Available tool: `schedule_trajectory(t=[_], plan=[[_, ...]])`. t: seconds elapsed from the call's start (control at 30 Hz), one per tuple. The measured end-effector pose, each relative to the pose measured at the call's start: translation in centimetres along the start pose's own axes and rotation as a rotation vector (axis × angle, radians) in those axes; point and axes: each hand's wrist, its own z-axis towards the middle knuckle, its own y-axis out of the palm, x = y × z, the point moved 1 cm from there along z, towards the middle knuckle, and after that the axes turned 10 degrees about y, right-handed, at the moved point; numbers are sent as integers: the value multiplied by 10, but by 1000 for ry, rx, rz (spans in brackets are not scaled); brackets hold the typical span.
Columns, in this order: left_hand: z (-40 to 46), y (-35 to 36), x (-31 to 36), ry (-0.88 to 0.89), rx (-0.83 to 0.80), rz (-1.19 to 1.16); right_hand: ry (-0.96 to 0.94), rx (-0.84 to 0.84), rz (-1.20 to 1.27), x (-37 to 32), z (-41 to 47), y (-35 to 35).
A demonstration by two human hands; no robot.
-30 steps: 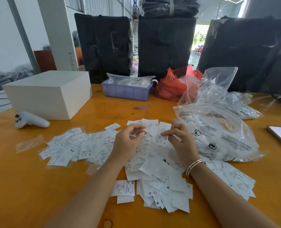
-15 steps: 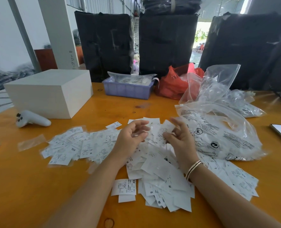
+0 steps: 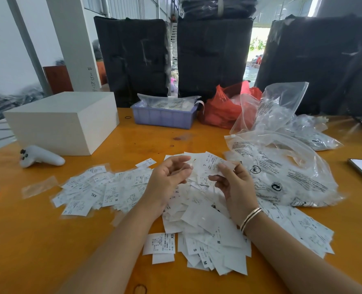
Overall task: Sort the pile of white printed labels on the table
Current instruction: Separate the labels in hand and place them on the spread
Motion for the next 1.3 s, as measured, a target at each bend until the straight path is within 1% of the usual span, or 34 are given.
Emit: schedule_trajectory(t=[0.23,0.4,0.47,0.63,0.77,0.9,1.03,1.3], plan=[[0,1,-1,-11,-3,-36,54,-49,-27,1,-2,4],[3,-1,-4,16,34,-45,73,7,-11,0,0,1],[3,-2,-5,26,38,-41,85,2,-3,0,1,0],[2,-2,-6,37,18,9,101,-78,-40,4,-1,4],[2,-2,-5,38,27,70,106,-77,-33,3,-1,3],[0,0,-4,17,27,112,132,-124,-72,4,-3,4],[-1,1,-3,-11,23,135,125,-138,-187,6,-5,6],[1,2,-5,-6,16,167,67,-136,-530,10,-7,9]])
